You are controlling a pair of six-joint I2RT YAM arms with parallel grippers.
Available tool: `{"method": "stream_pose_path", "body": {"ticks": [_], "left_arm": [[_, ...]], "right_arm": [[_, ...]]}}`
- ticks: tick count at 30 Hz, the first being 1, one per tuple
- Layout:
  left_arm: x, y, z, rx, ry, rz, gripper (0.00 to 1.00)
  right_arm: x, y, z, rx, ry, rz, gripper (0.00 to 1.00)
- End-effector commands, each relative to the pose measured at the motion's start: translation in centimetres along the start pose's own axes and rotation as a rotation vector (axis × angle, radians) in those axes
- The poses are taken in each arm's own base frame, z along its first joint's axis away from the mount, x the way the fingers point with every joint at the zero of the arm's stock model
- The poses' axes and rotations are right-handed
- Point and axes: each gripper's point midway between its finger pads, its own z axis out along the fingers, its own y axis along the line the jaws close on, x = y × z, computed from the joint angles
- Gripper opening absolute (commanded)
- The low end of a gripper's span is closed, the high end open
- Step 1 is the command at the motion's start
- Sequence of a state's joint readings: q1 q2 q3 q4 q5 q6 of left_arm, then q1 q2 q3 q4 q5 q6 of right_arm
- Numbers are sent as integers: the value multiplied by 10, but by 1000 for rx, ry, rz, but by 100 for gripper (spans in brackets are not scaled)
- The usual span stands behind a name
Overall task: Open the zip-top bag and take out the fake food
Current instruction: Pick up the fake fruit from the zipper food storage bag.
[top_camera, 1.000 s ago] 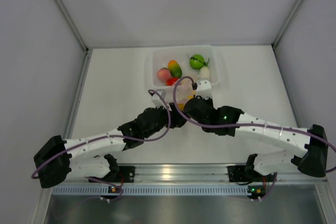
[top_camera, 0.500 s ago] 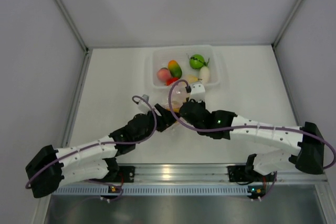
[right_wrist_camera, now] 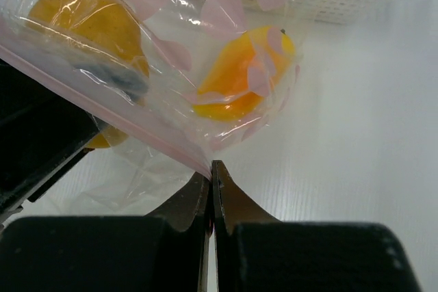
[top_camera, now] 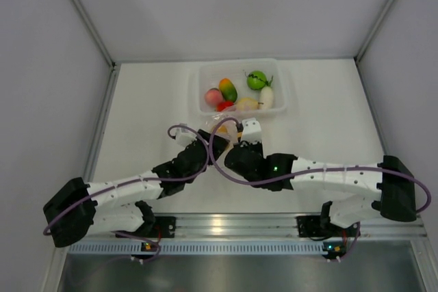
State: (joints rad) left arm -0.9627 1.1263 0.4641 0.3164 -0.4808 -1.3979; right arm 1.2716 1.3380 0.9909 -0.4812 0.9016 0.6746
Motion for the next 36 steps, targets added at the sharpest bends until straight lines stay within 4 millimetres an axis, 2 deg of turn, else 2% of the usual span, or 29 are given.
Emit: {"method": "stream_pose_path", "body": {"ticks": [1, 6, 11, 20, 22, 26, 29, 31, 33, 36], "left_arm": [[-24, -30, 6, 45, -102, -140, 0], [-23, -42, 4, 67, -81, -225, 0], [-16, -53, 4, 83, -29, -277, 0], [15, -70, -11, 112, 181, -347, 0], [20, -66, -13, 99, 210, -379, 0], [13, -71, -20, 126, 194, -391, 0], [-4, -81, -25, 176, 123, -326, 0], [-11, -81, -26, 186, 88, -315, 0], [-13, -85, -26, 194, 77, -296, 0], [-9, -90, -25, 207, 96, -260, 0]], "right_arm": [[8, -4, 1, 52, -23, -32, 0], [21, -5, 12, 95, -19, -54, 0], [25, -5, 16, 106, -29, -43, 0], [12, -42, 33, 178, -40, -9, 0], [7, -51, 35, 195, -46, -2, 0], [1, -60, 38, 213, -56, 4, 0], [6, -52, 37, 172, -39, -6, 0], [7, -39, 33, 112, -40, 10, 0], [10, -20, 26, 31, -36, 13, 0], [15, -4, 20, -63, -18, 23, 0]]}}
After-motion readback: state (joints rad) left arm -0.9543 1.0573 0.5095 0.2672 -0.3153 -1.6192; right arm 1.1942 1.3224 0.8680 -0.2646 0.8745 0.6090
